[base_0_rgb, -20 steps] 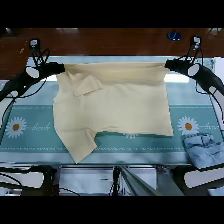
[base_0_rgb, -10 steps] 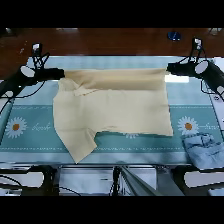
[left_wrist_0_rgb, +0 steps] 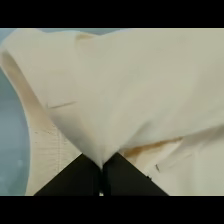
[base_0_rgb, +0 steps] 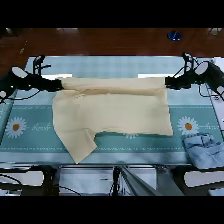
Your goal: Fold the shirts.
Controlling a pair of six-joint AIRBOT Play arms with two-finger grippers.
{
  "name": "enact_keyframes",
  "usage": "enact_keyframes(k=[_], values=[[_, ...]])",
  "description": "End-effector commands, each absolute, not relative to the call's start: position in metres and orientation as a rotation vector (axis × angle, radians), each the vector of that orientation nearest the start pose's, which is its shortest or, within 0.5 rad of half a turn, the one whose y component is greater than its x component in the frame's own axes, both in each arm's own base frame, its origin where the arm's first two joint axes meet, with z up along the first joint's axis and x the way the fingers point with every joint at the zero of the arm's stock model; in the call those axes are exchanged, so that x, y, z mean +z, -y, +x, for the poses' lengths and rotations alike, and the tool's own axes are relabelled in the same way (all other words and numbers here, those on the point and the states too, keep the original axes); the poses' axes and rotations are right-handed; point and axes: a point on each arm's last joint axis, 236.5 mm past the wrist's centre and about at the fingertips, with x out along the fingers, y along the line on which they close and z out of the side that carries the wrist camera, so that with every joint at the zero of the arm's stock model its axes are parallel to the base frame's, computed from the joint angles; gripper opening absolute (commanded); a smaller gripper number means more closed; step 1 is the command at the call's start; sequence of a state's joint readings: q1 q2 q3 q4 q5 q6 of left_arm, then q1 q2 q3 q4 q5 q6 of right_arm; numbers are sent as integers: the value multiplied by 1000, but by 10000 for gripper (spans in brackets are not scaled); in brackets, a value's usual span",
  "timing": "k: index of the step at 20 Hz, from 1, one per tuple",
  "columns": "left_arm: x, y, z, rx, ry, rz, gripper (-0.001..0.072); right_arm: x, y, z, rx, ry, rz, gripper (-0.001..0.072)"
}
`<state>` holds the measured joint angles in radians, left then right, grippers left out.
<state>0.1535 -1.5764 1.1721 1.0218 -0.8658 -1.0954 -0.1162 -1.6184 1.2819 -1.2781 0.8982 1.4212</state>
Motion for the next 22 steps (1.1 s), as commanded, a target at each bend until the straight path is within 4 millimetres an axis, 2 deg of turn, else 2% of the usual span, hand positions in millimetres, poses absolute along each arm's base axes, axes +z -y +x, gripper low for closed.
enact_keyframes(k=[1,4,5,6,7,9,10,11,12,13,14,15,16,17,19,22], values=[[-79,8,451,-262,-1179,-266,27,-75,3,463,77,-1244,223,21],[-103,21,446,-288,-1235,-275,34,-78,4,465,73,-1240,222,23],[-109,31,441,-311,-1262,-289,66,-79,4,465,74,-1242,224,27],[-110,40,437,-332,-1280,-296,199,-78,3,465,75,-1239,227,73],[-103,43,434,-353,-1290,-293,287,-72,2,465,78,-1230,230,158],[-68,35,427,-387,-1292,-286,288,-35,11,462,93,-1194,196,276],[-47,24,414,-395,-1297,-289,288,-12,20,451,99,-1192,154,366],[-33,9,399,-371,-1296,-299,288,4,33,433,82,-1215,105,419],[-27,-2,381,-340,-1294,-329,288,13,50,407,46,-1271,56,469],[-27,-11,360,-300,-1297,-373,289,14,66,384,9,-1320,31,478],[-33,-15,332,-268,-1318,-420,382,9,75,362,-16,-1348,47,486],[-41,-12,303,-252,-1358,-471,518,1,78,346,-24,-1358,95,488],[-50,-4,271,-255,-1413,-522,612,-8,74,332,-8,-1356,161,489],[-58,7,244,-268,-1465,-561,619,-16,69,323,8,-1346,226,489],[-71,24,209,-285,-1532,-603,618,-31,60,307,37,-1345,323,489],[-85,35,187,-292,-1588,-637,619,-44,55,292,60,-1378,360,489]])
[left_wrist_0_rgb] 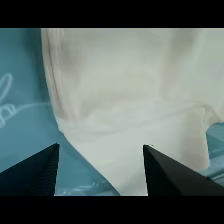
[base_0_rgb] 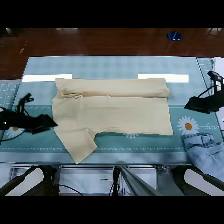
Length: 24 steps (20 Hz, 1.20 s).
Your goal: Fold the shirts.
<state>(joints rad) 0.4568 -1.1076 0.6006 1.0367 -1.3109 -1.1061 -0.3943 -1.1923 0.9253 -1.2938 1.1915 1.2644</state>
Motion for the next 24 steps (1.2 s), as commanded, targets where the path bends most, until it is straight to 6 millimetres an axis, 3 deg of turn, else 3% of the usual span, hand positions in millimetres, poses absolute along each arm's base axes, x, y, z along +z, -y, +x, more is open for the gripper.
enact_keyframes(k=[1,6,10,14,15,16,18,20,24], values=[[-86,36,185,-292,-1593,-641,619,-45,54,291,62,-1381,361,489],[-90,33,190,-293,-1571,-614,615,-44,51,293,69,-1374,378,488],[-106,42,200,-304,-1577,-561,610,-41,43,294,89,-1371,414,488],[-126,79,208,-374,-1615,-563,328,-41,39,290,93,-1391,431,488],[-132,85,202,-395,-1651,-536,215,-41,38,288,94,-1399,436,488],[-137,88,197,-408,-1681,-521,25,-41,38,287,97,-1405,438,488],[-139,88,194,-407,-1694,-523,30,-41,38,284,99,-1416,435,489],[-136,84,196,-397,-1682,-542,30,-43,39,276,100,-1448,421,599],[-128,75,192,-409,-1685,-593,29,-54,62,257,19,-1485,469,600]])
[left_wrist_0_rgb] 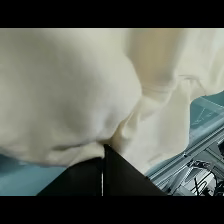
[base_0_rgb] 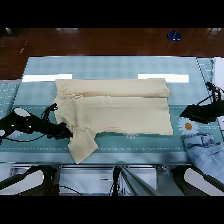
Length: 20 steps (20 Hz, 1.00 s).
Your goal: Fold the shirts.
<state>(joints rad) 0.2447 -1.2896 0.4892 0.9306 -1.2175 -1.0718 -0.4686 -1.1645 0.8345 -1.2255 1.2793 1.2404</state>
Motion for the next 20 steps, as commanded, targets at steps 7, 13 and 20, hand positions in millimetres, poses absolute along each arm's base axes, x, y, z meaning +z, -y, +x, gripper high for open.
enact_keyframes(k=[7,13,20], values=[[-126,64,194,-414,-1655,-615,30,-85,12,228,134,-1492,729,591],[-126,64,194,-413,-1655,-615,30,-102,-3,218,120,-1497,802,566],[-122,66,202,-438,-1622,-607,30,-107,-26,225,113,-1426,967,279]])
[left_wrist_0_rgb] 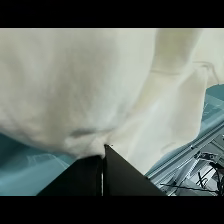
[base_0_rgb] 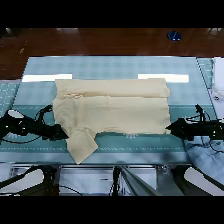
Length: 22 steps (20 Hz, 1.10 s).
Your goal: Fold the shirts.
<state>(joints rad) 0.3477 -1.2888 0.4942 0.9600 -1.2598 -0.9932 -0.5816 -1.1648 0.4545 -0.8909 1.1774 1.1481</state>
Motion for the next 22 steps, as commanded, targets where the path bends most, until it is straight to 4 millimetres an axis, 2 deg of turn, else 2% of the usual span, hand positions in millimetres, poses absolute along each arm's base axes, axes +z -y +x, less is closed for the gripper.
enact_keyframes(k=[1,2,4,6,7,10,12,14,15,19,22], values=[[-120,66,207,-439,-1608,-613,30,-103,-28,230,119,-1407,991,85],[-117,66,213,-440,-1591,-617,30,-97,-32,238,144,-1371,1018,24],[-106,65,224,-458,-1561,-612,29,-68,-48,258,294,-1259,1055,23],[-84,66,240,-502,-1498,-584,29,-29,-53,280,382,-1139,1072,22],[-69,65,251,-512,-1451,-568,29,-10,-49,291,397,-1079,1042,22],[-6,66,295,-534,-1225,-530,28,42,-32,317,378,-939,946,22],[24,65,318,-534,-1113,-523,28,62,-22,337,345,-874,898,21],[29,54,340,-484,-1054,-513,28,66,-21,363,302,-819,821,21],[25,47,350,-452,-1039,-517,28,61,-21,375,279,-812,779,21],[-3,33,383,-425,-1084,-560,28,17,-27,422,233,-862,743,21],[2,25,428,-443,-1045,-602,28,-1,-27,458,226,-878,732,21]])
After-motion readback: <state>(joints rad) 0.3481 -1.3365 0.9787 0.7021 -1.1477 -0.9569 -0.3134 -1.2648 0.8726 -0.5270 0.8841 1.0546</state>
